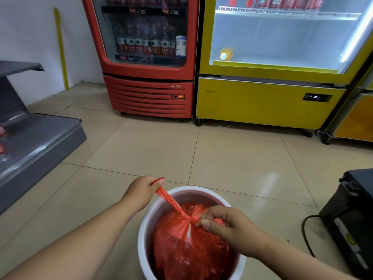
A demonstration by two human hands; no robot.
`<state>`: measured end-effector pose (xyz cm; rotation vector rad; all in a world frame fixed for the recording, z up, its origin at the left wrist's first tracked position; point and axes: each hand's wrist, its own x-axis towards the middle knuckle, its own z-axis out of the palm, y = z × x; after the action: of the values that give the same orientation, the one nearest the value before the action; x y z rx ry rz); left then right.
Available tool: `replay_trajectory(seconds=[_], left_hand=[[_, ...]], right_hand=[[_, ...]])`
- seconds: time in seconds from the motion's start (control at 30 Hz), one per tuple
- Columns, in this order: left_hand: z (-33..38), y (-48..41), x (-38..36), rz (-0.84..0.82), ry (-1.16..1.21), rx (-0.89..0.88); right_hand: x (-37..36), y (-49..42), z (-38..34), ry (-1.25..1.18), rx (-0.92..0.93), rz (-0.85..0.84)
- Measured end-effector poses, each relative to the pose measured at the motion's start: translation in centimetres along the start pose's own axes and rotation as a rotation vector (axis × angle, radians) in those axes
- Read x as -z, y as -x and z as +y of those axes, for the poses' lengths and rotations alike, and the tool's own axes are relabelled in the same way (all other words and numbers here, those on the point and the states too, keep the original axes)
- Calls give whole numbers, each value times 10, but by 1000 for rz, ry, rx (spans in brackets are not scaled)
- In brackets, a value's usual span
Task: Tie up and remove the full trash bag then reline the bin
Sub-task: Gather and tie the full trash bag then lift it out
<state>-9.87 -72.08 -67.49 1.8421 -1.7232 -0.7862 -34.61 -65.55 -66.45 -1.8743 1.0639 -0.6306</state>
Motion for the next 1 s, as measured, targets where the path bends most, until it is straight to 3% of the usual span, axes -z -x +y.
replay_trajectory(seconds=[0.17, 0.33, 0.77, 0.87, 1.0], left_hand=[[0, 2, -1, 20, 18, 16], [-4, 5, -1, 36, -35, -10], [-25, 18, -5, 68, -13, 46], [-24, 21, -9, 105, 105, 36], [-8, 22, -17, 165, 464, 61]], right_hand=[[-5, 6, 5, 172, -21, 293], [-4, 15, 17, 425, -141, 330], [1, 24, 45, 86, -410, 368], [6, 22, 42, 153, -407, 401], [16, 12, 31, 330, -318, 386]])
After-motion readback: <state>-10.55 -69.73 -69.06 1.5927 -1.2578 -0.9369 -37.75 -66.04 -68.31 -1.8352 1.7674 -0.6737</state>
